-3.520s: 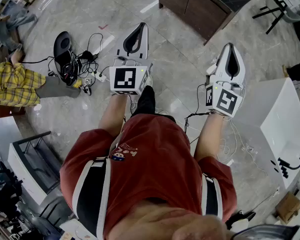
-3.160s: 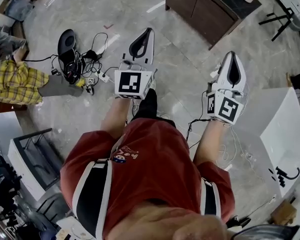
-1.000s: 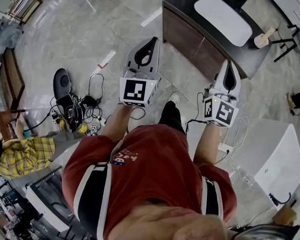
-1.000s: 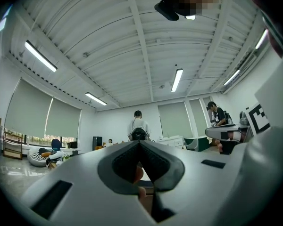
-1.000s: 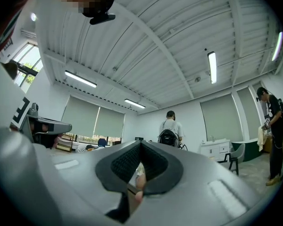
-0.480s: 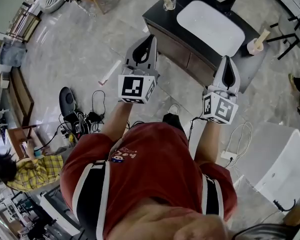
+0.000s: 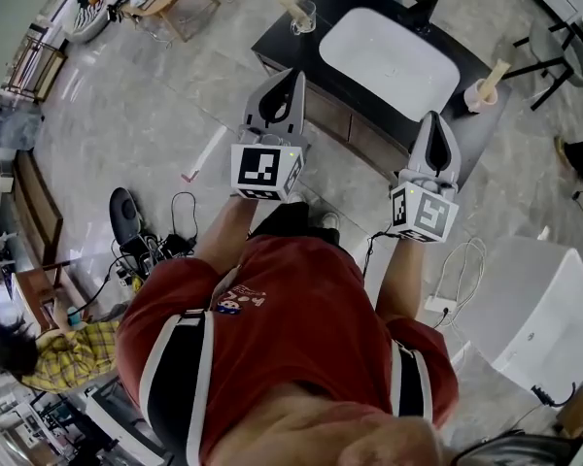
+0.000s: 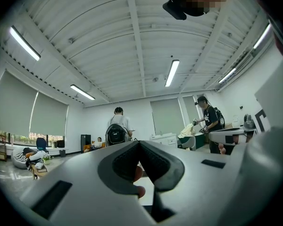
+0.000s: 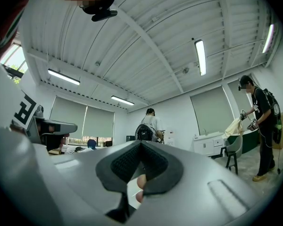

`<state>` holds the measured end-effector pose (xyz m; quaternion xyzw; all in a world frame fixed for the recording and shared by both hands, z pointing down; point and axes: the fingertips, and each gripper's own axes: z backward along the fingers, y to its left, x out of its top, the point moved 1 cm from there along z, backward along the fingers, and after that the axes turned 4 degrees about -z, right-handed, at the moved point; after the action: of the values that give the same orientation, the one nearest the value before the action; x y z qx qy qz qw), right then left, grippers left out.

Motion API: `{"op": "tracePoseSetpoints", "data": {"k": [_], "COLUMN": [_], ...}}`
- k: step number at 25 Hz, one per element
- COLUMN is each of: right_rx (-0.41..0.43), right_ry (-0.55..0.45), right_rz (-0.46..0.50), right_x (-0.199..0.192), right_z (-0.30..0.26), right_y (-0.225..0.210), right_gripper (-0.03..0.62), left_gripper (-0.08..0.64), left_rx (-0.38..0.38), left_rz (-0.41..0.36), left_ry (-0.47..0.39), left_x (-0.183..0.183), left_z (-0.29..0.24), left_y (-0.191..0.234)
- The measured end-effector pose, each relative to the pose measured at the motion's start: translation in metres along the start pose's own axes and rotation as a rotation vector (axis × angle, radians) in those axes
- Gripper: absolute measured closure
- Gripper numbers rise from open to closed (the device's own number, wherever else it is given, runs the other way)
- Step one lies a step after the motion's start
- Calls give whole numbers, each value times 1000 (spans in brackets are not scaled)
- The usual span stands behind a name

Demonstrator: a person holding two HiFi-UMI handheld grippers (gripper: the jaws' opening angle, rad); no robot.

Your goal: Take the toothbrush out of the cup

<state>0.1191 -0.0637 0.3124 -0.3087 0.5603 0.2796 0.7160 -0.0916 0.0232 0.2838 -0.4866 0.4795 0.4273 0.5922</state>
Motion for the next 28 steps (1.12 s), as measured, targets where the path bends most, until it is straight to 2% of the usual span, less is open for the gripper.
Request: {"op": "tracePoseSetpoints", "data": {"k": [5, 11, 14, 18, 23, 28], "right_rx": [21, 74, 95, 130, 179, 194], "right_ry": [11, 13, 23, 41, 70, 114], "right_rz": [11, 45, 59, 93, 122, 110], "right_x": [-10, -21, -27, -37, -52, -78], "right_z": [-27, -89, -129, -183, -239, -289], "right_y": [4, 29, 42, 66, 91, 102], "right_gripper": [584, 584, 584, 584, 584, 584], "left_gripper": [555, 555, 555, 555, 555, 554], "left_rx": [23, 58, 83, 96, 123, 133], "left_rz": [17, 65, 55, 3, 23, 37], "left_ry": [-6, -6, -7, 1, 26, 79], "left_x": [-11, -33, -42, -54, -74, -106], "left_z": [-25, -63, -89, -127, -165, -204], "left_y": [10, 53, 81, 113, 152, 183]}}
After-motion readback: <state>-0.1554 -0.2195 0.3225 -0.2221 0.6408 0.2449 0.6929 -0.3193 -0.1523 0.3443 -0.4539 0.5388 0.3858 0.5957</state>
